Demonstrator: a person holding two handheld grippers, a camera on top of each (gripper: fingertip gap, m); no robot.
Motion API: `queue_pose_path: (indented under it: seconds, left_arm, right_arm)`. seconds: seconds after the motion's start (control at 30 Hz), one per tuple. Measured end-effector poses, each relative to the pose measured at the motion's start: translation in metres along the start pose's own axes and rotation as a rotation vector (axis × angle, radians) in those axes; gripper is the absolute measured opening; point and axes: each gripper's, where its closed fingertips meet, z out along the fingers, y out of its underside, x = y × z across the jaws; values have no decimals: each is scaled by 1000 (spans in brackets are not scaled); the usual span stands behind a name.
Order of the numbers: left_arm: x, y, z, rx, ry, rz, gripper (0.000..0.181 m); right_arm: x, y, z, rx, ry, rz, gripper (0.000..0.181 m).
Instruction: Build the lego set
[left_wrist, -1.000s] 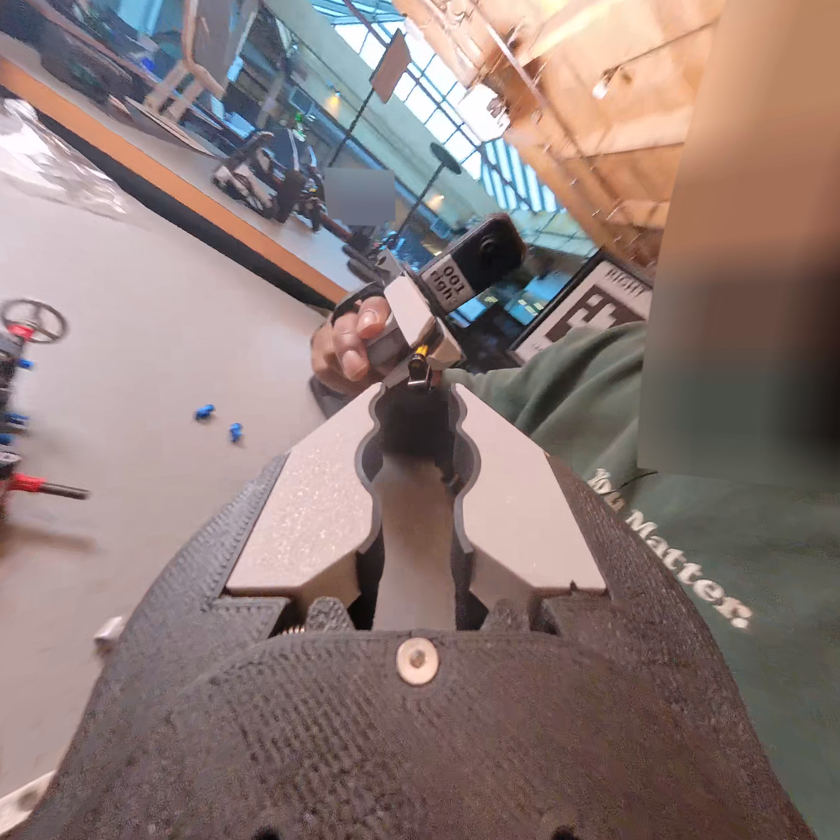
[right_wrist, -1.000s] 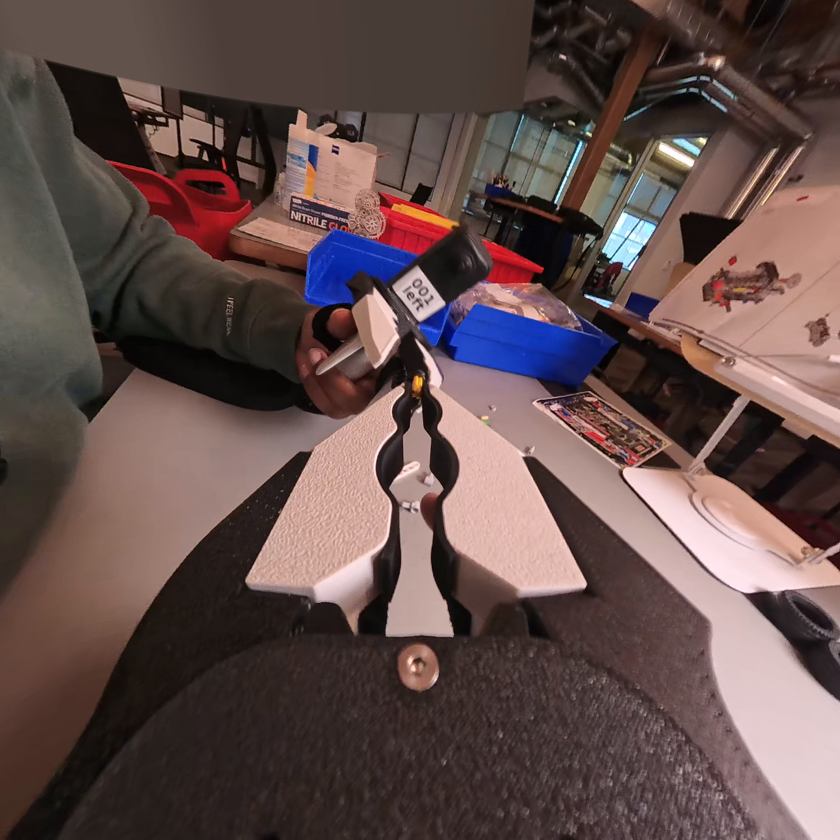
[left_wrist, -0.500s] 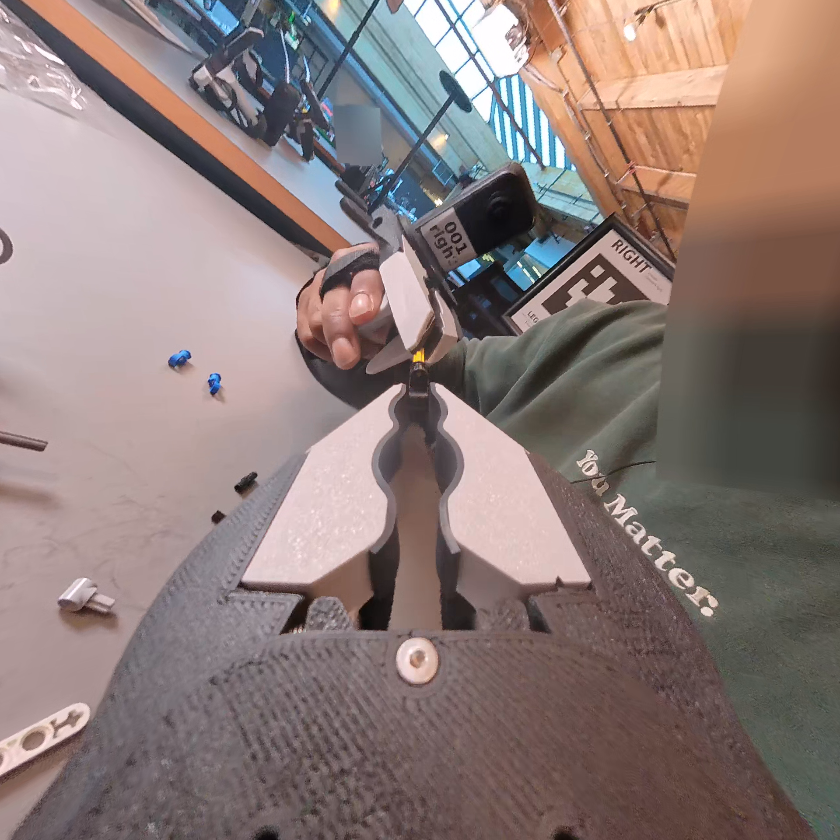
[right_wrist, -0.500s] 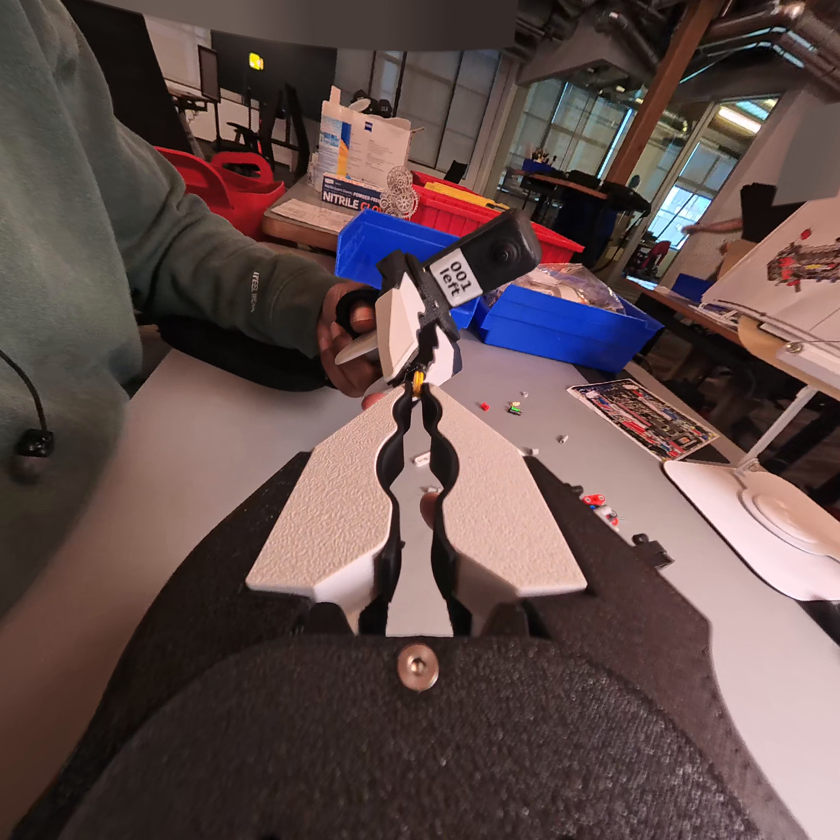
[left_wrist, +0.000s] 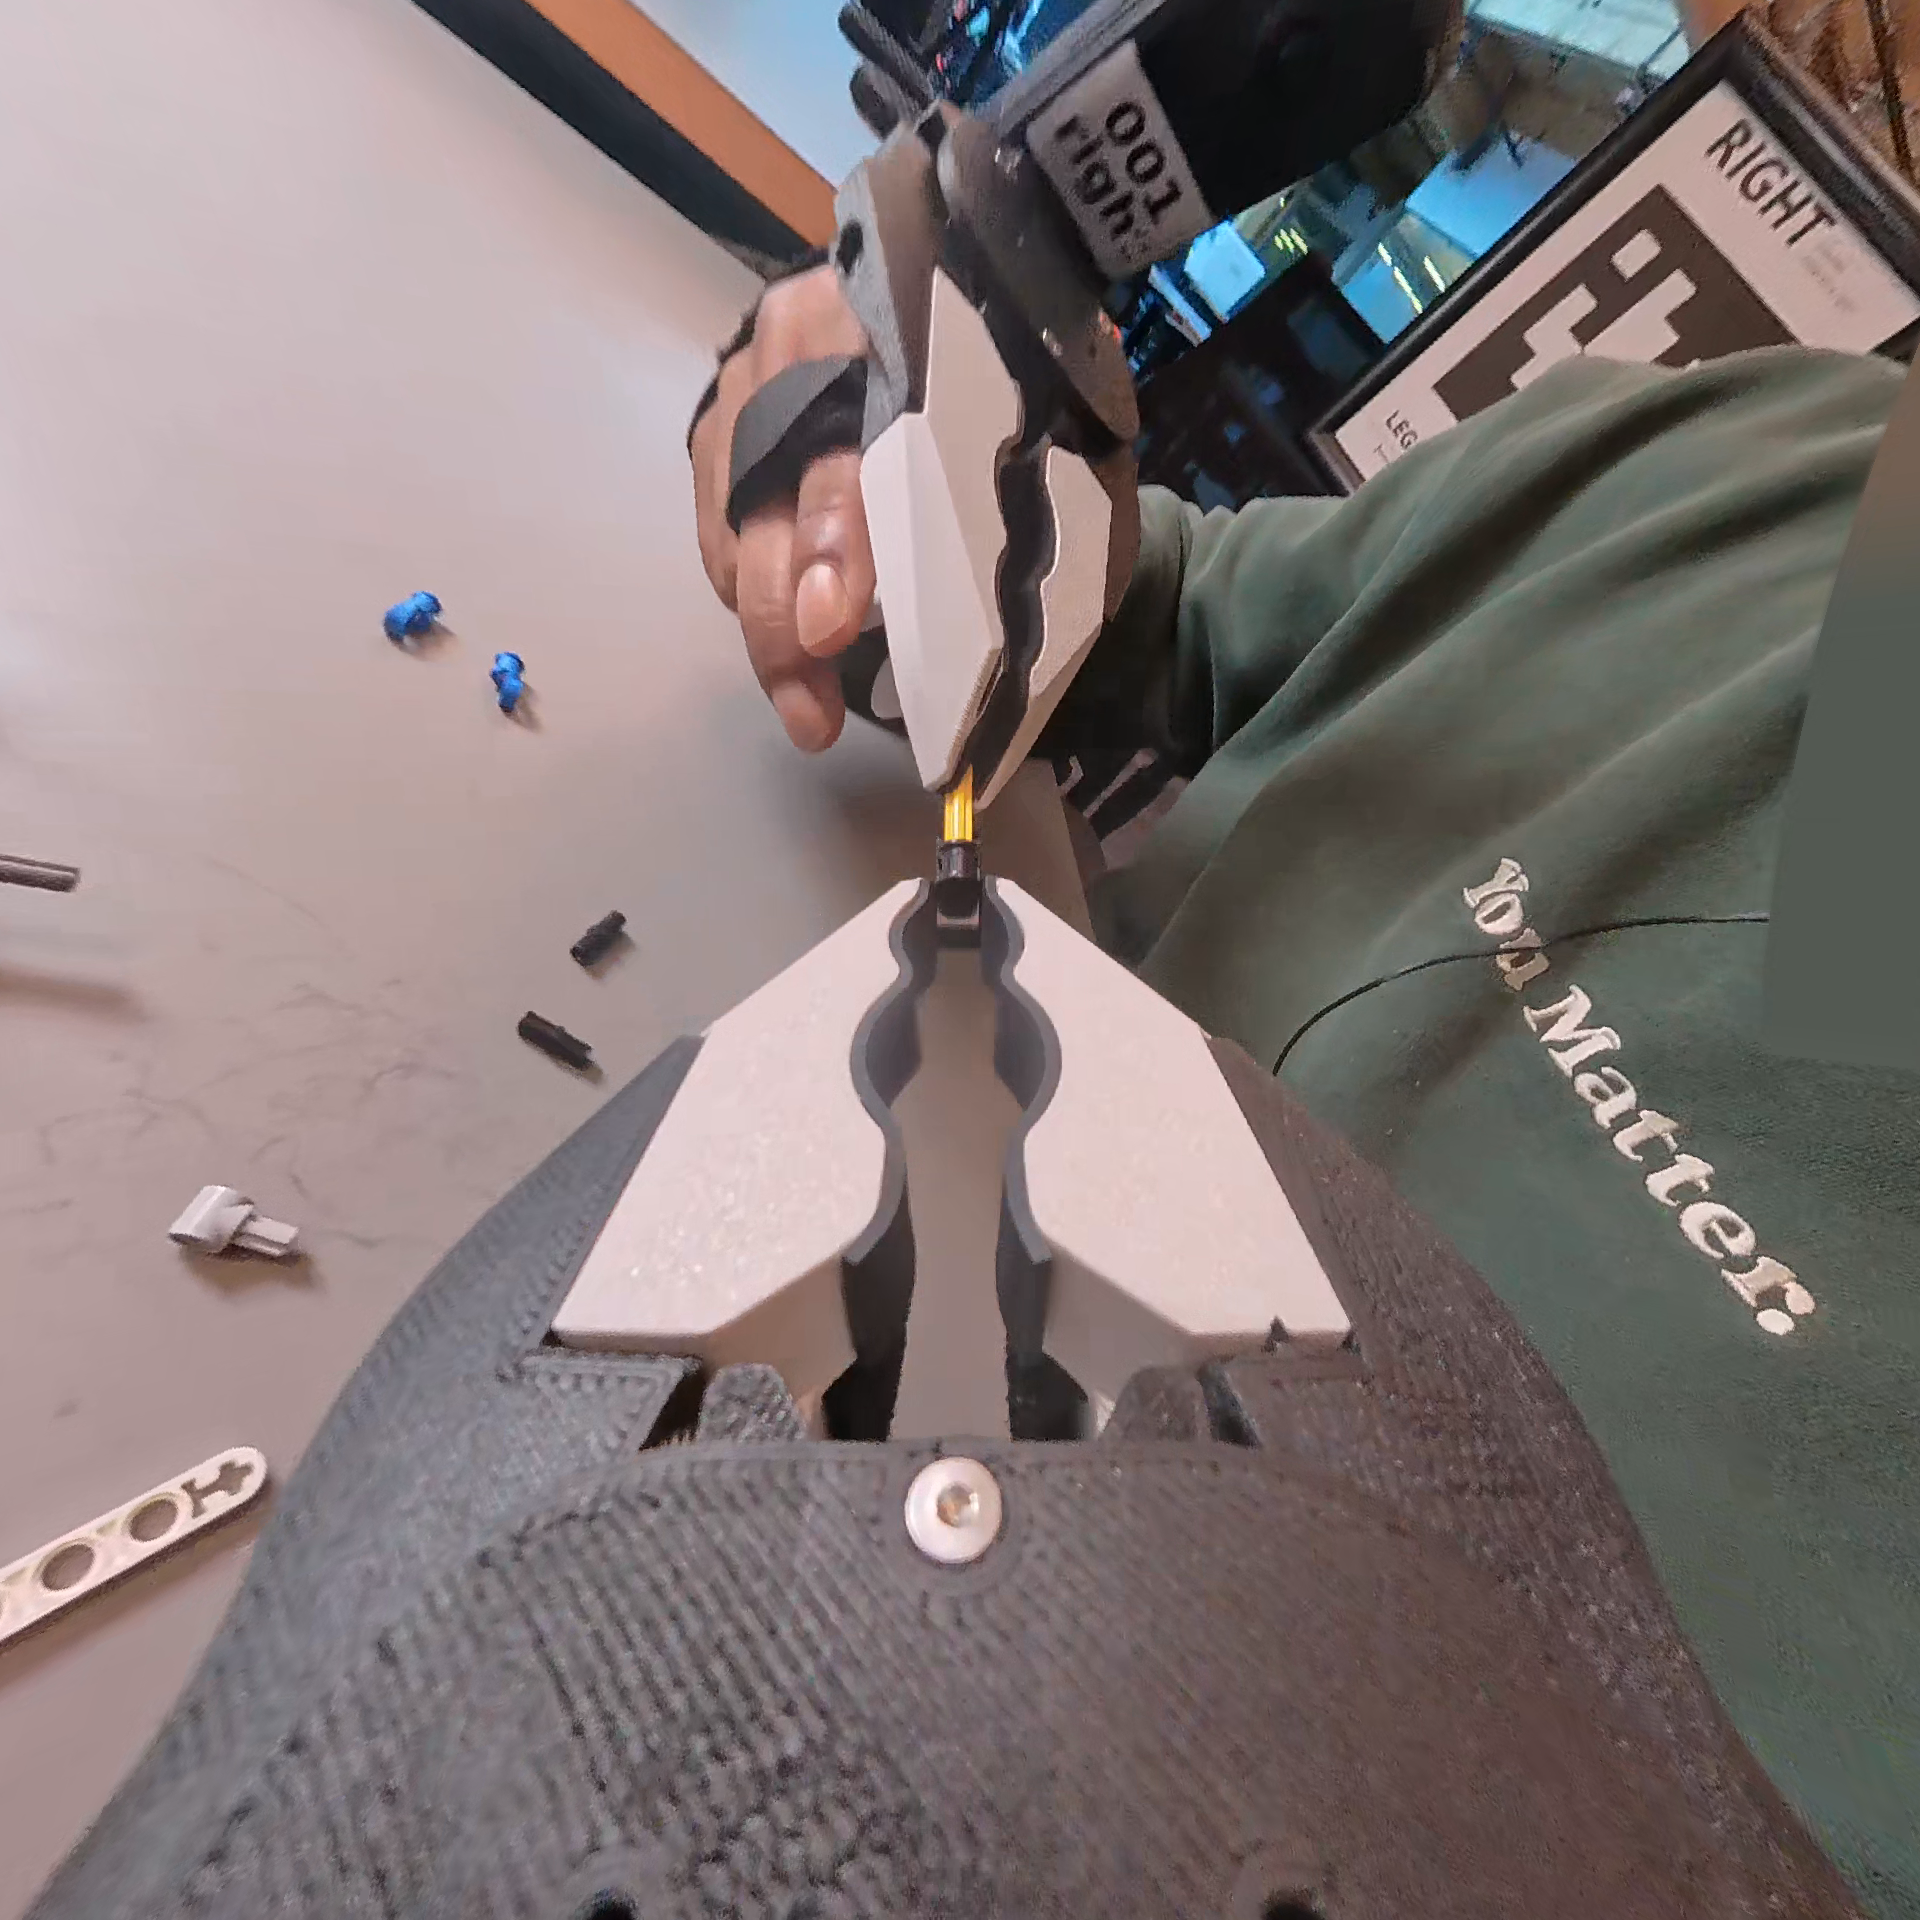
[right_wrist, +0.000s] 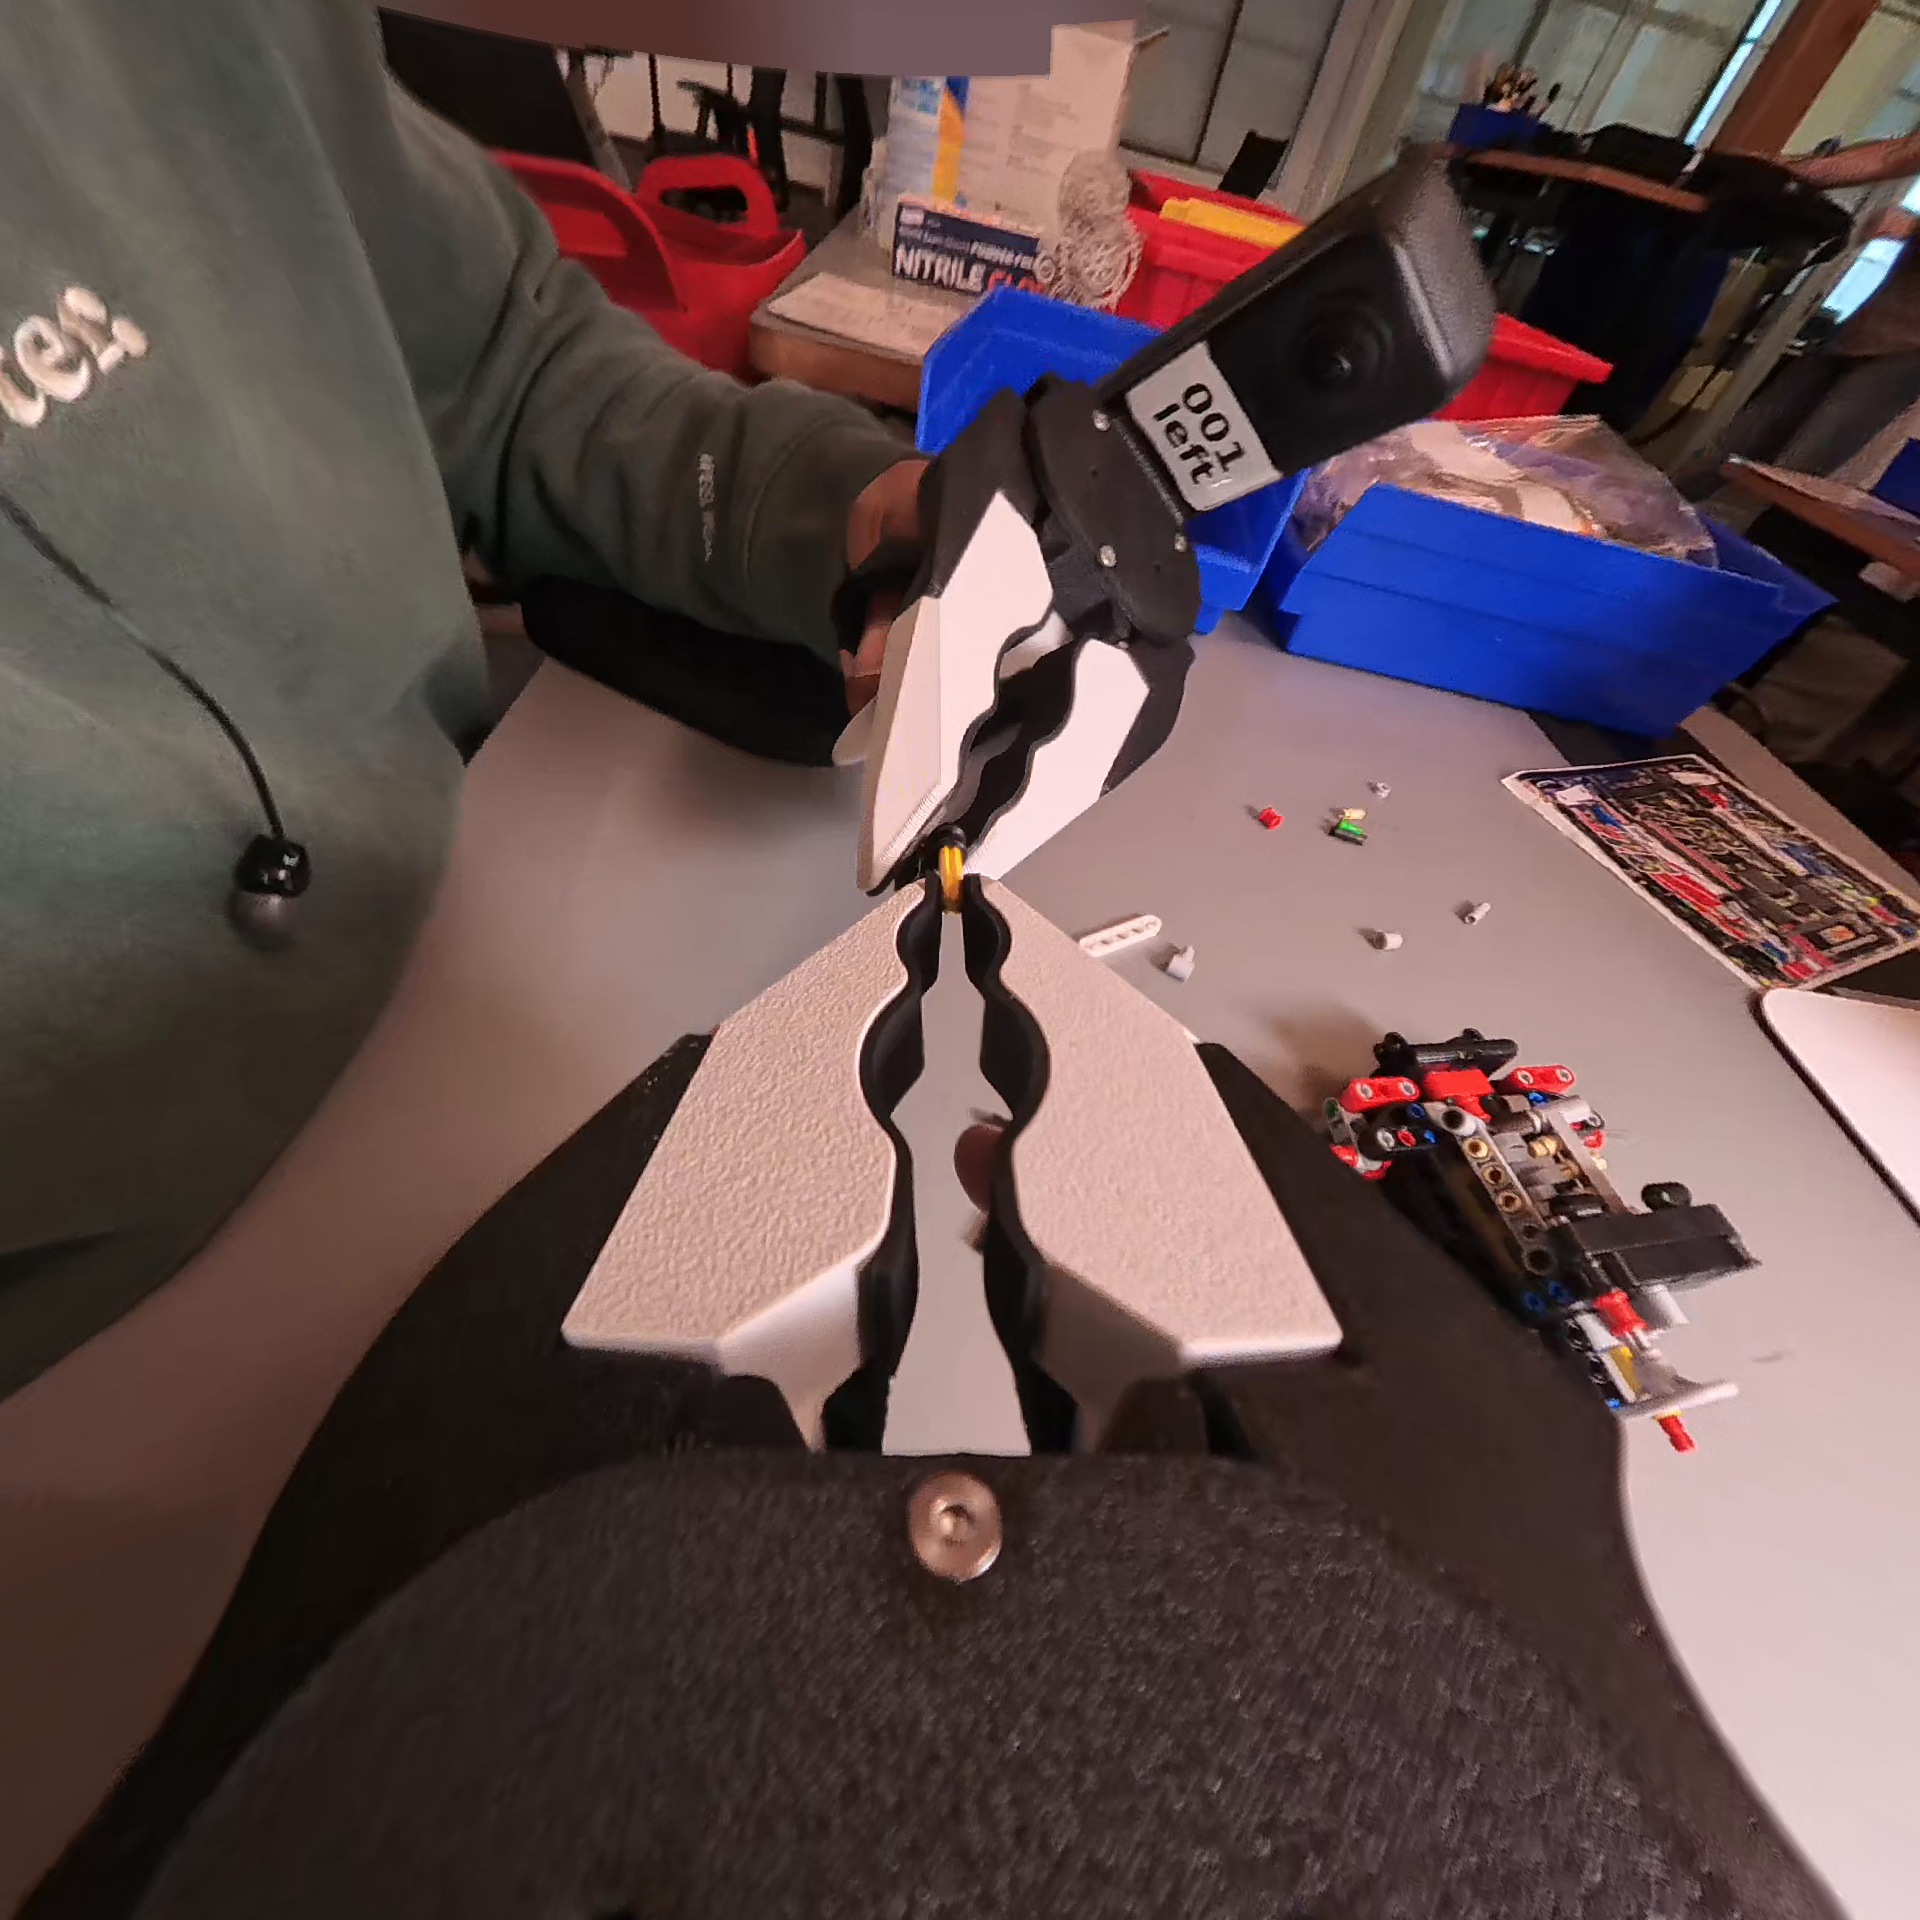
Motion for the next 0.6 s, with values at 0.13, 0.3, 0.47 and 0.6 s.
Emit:
queue_pose_path:
  seconds: [0.13, 0.3, 0.47, 0.6]
  left_arm:
    - [2, 11, 8, -47, 42, -25, 5]
    - [0, 20, 15, -87, 48, -26, 5]
    - [-3, -30, -7, 201, 16, 30, 6]
    - [2, -54, -18, 357, -28, 79, 8]
  right_arm:
    - [-9, 6, 1, -67, -33, -53, 3]
    - [-14, 13, 3, -88, -81, -7, 3]
    - [20, -12, -12, 90, 76, 37, 3]
    - [36, -30, -20, 209, 191, 12, 3]
